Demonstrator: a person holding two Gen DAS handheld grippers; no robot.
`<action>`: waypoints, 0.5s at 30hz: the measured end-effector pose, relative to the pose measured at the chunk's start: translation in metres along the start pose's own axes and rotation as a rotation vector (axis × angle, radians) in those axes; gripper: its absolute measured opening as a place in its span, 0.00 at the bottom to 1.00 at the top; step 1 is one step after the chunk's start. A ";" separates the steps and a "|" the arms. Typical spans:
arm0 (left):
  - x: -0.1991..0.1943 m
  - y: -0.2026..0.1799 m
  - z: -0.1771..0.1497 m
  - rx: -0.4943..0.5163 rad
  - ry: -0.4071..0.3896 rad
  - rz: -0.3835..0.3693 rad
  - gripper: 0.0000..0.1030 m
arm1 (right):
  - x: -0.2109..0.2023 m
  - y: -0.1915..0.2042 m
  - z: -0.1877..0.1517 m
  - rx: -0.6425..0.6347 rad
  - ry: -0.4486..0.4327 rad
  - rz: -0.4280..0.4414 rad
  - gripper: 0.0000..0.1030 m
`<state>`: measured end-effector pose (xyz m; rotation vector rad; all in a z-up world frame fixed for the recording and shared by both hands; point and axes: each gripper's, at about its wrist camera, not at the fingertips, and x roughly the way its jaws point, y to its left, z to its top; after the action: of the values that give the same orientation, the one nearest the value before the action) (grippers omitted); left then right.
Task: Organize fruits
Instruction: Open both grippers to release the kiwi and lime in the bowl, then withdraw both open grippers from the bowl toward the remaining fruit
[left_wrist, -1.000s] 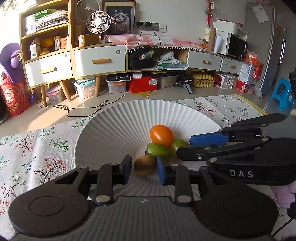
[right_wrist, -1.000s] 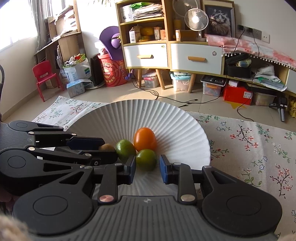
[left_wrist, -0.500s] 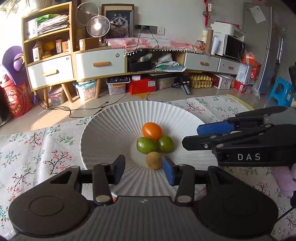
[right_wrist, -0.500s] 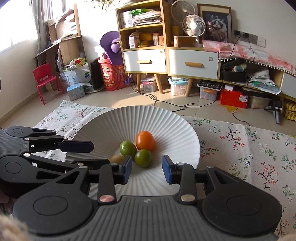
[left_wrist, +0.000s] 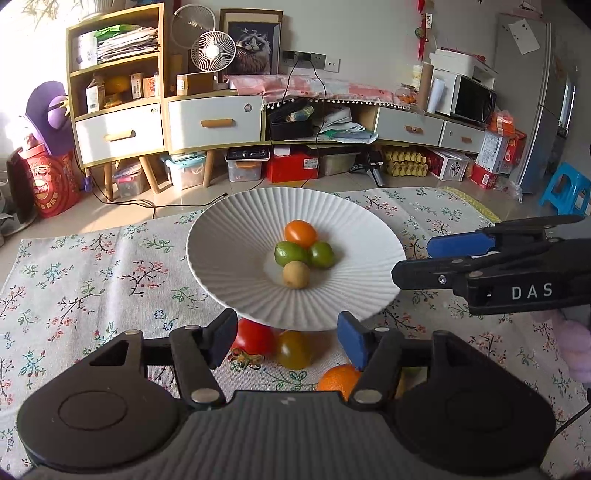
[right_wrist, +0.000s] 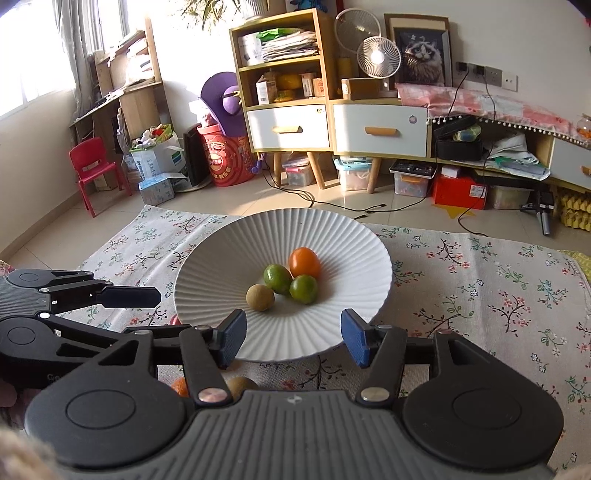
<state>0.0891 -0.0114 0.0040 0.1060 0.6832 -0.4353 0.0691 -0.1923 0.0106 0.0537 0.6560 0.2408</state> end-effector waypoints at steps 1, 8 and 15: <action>-0.003 0.000 -0.002 -0.002 0.001 0.003 0.59 | -0.002 0.001 -0.001 0.000 0.001 0.002 0.55; -0.022 -0.001 -0.013 -0.011 0.014 0.021 0.68 | -0.018 0.006 -0.010 0.010 0.007 0.009 0.67; -0.033 -0.002 -0.028 -0.035 0.023 0.041 0.83 | -0.028 0.009 -0.022 0.026 0.018 0.020 0.78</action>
<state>0.0493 0.0052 0.0036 0.0918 0.7100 -0.3835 0.0319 -0.1905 0.0109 0.0826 0.6767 0.2520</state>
